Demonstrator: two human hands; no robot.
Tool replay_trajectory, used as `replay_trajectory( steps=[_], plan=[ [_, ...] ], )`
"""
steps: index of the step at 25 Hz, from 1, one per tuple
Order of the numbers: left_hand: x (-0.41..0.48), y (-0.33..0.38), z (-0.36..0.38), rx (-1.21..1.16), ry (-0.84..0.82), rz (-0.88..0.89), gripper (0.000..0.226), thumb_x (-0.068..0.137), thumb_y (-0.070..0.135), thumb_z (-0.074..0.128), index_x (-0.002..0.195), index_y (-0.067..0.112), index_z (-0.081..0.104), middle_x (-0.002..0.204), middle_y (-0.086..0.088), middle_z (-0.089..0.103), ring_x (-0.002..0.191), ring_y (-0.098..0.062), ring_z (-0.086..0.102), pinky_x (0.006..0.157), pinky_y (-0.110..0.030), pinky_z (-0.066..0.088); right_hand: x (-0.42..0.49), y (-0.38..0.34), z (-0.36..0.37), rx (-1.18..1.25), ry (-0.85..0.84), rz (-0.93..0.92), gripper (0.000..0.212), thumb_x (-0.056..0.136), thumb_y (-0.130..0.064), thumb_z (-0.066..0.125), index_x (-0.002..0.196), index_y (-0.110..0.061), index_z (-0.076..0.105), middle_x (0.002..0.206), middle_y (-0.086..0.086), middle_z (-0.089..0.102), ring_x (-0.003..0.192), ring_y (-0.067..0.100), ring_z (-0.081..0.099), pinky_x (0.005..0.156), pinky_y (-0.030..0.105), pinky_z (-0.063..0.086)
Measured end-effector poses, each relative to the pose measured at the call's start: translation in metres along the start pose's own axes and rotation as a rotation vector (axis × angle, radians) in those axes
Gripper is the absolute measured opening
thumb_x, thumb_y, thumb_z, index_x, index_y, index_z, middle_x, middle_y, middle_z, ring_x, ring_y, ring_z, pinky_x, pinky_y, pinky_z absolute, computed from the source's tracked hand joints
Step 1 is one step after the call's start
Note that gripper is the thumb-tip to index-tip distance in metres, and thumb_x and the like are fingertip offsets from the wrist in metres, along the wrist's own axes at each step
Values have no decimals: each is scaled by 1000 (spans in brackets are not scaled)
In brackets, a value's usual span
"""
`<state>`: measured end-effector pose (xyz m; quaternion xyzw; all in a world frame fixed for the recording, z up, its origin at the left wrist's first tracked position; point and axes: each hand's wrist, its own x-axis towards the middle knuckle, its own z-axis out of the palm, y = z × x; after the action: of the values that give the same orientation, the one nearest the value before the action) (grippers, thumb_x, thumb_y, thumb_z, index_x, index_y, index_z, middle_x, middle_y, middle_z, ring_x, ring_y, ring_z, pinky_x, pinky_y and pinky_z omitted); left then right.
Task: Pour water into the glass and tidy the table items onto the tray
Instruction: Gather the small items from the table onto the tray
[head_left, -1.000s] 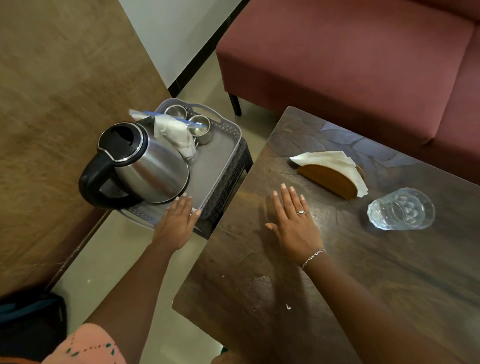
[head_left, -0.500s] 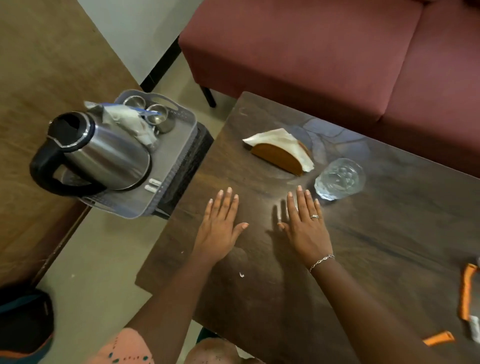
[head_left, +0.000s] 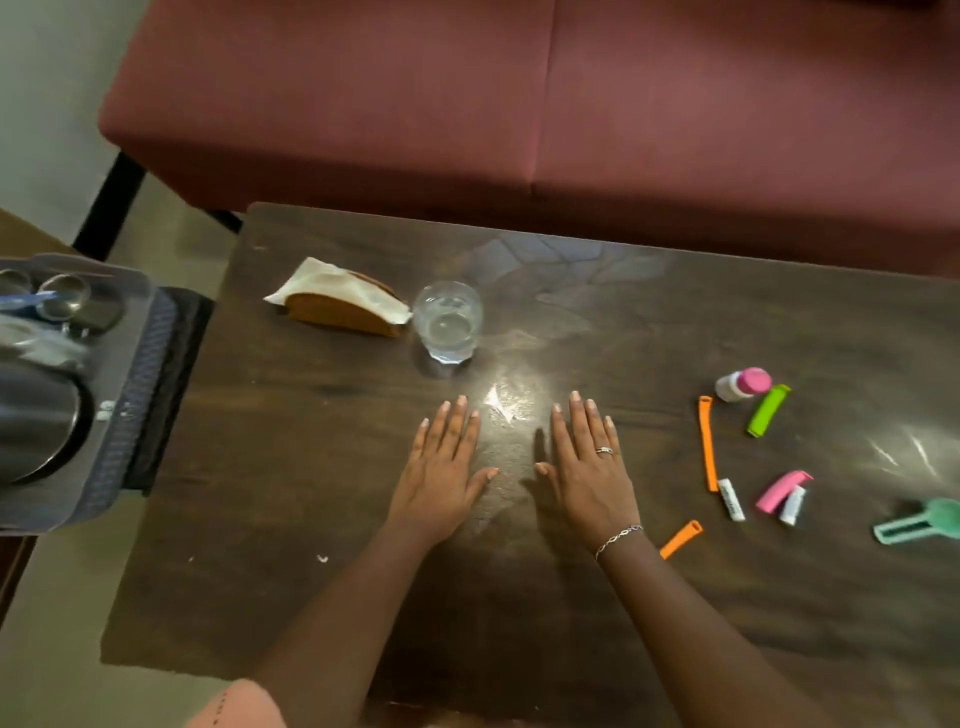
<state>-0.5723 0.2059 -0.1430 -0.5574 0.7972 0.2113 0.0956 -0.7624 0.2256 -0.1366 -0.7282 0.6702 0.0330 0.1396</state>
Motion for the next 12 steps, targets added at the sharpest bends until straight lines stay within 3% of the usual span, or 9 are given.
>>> replay_trajectory(
  steps=[8, 12],
  plan=[
    [28, 106, 22, 6, -49, 194, 69, 96, 52, 22, 147, 17, -7, 156, -4, -16, 143, -17, -18, 115, -34, -12, -54, 108, 3, 146, 50, 253, 59, 89, -23, 53, 140, -1, 30, 149, 22, 25, 140, 37, 21, 114, 45, 18],
    [44, 156, 28, 75, -84, 325, 63, 97, 43, 30, 148, 12, 10, 158, -7, 7, 146, -21, -1, 117, -34, -6, -79, 163, 3, 226, 114, 478, 51, 87, -9, 54, 134, 2, 38, 140, 22, 41, 132, 36, 35, 110, 40, 27]
  ],
)
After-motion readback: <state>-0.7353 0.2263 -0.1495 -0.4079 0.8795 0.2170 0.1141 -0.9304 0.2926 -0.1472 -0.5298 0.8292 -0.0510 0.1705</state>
